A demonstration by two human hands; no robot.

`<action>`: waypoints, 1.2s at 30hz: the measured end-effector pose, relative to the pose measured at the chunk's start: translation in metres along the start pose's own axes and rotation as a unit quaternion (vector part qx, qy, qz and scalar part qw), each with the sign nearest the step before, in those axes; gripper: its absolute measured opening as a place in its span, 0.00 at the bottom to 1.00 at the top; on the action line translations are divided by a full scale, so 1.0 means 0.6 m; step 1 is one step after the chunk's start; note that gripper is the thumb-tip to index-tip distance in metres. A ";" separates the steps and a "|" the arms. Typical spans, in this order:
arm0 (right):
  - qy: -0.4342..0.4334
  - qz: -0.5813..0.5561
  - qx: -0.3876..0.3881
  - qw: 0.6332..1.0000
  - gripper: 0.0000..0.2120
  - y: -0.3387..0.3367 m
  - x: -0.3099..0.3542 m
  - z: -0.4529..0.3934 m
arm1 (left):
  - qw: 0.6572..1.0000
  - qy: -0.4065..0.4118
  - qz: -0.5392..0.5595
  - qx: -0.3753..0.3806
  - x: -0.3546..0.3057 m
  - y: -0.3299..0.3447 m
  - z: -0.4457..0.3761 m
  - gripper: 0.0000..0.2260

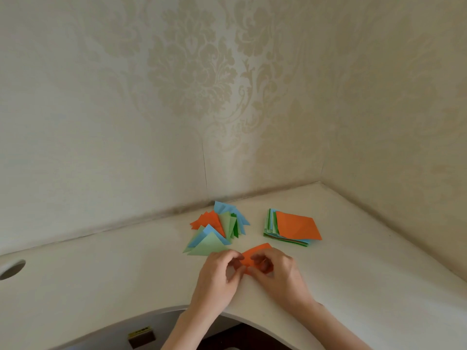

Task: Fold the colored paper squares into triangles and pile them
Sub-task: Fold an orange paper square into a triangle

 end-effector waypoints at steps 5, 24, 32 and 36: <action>0.029 -0.016 -0.012 0.999 0.10 0.005 -0.004 -0.002 | 1.000 -0.020 -0.006 0.005 -0.001 0.006 -0.010 0.08; 0.046 0.039 0.023 0.998 0.08 0.009 -0.009 -0.008 | 0.998 -0.032 0.042 -0.019 0.006 -0.005 0.006 0.13; -0.005 0.079 0.076 0.994 0.07 -0.001 0.004 -0.011 | 1.000 -0.005 0.019 0.000 0.000 -0.008 0.008 0.19; -0.030 0.032 0.115 0.992 0.04 -0.030 0.011 -0.013 | 1.000 0.006 0.007 -0.019 0.005 -0.005 0.007 0.13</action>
Point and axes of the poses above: each hand's wrist, its own z-axis away from the middle knuckle, its own y-axis out of the palm, x = y × z, the point moved 3 cm from there along -z, towards the middle knuckle, and after that the axes turned 12 degrees about x, right-handed, at the moved point
